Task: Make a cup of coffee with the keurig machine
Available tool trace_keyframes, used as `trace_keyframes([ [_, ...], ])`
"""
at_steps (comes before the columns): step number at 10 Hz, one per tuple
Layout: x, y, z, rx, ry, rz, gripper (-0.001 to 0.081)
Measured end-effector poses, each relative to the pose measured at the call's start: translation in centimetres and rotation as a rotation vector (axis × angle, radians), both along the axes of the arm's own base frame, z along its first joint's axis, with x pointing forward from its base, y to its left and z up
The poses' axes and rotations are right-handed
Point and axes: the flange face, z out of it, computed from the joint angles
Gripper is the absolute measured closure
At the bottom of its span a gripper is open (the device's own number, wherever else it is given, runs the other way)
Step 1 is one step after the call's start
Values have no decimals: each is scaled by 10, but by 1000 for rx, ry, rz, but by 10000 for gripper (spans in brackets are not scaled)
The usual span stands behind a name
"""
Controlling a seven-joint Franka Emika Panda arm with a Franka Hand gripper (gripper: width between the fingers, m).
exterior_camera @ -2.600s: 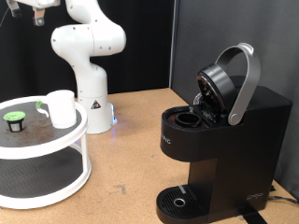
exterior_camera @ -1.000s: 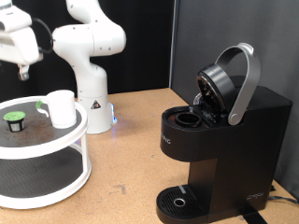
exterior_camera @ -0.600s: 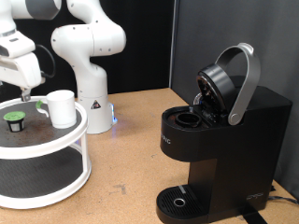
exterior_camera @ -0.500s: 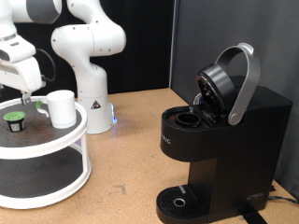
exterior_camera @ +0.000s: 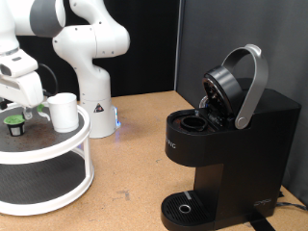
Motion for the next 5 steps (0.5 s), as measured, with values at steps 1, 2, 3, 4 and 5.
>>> trace_keyframes([
  [1,0,0,-4,-8,3,2,-1],
  [2,-1,-1,-8,-13,5,2,-1],
  [3,0,-1,-12,-15,7,0,-1],
  [4,0,-2,-14,-19,5,-1,-1],
  [5,1,-3,-17,-23,5,-3,-1],
])
